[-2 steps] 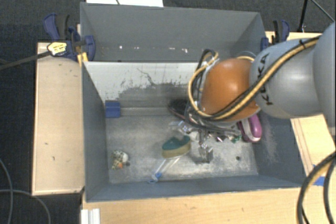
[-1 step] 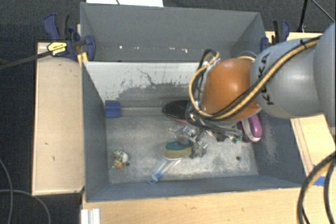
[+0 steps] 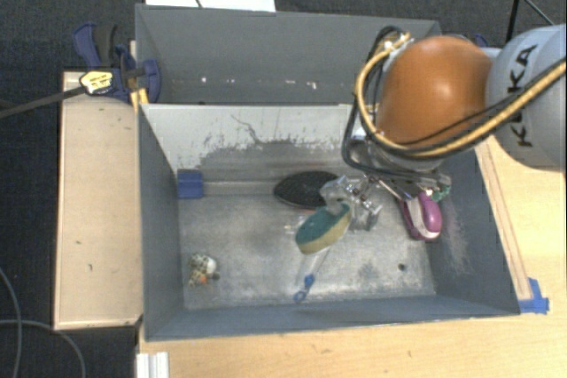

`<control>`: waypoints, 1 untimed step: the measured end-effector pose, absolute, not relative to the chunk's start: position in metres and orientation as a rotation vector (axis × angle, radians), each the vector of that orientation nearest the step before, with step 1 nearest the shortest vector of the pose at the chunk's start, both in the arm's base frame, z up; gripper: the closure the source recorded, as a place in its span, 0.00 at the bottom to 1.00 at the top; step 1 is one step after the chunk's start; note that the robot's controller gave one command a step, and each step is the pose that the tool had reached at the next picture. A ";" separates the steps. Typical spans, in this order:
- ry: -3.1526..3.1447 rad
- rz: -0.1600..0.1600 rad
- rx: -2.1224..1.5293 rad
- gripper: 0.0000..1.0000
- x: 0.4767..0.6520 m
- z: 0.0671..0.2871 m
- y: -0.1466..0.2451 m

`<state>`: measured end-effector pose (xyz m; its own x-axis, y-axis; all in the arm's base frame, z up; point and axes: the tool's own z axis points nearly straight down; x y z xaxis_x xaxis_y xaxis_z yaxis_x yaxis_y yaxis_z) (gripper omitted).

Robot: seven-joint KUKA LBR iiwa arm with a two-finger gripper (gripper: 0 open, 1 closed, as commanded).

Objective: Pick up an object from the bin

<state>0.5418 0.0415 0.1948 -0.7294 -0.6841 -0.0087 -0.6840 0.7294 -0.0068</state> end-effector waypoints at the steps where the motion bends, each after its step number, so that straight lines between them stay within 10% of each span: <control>1: 2.643 -0.005 -1.687 1.00 0.530 0.248 0.026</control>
Offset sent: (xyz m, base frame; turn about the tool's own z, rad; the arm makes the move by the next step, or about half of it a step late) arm -0.0132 -0.0155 0.0514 -0.3846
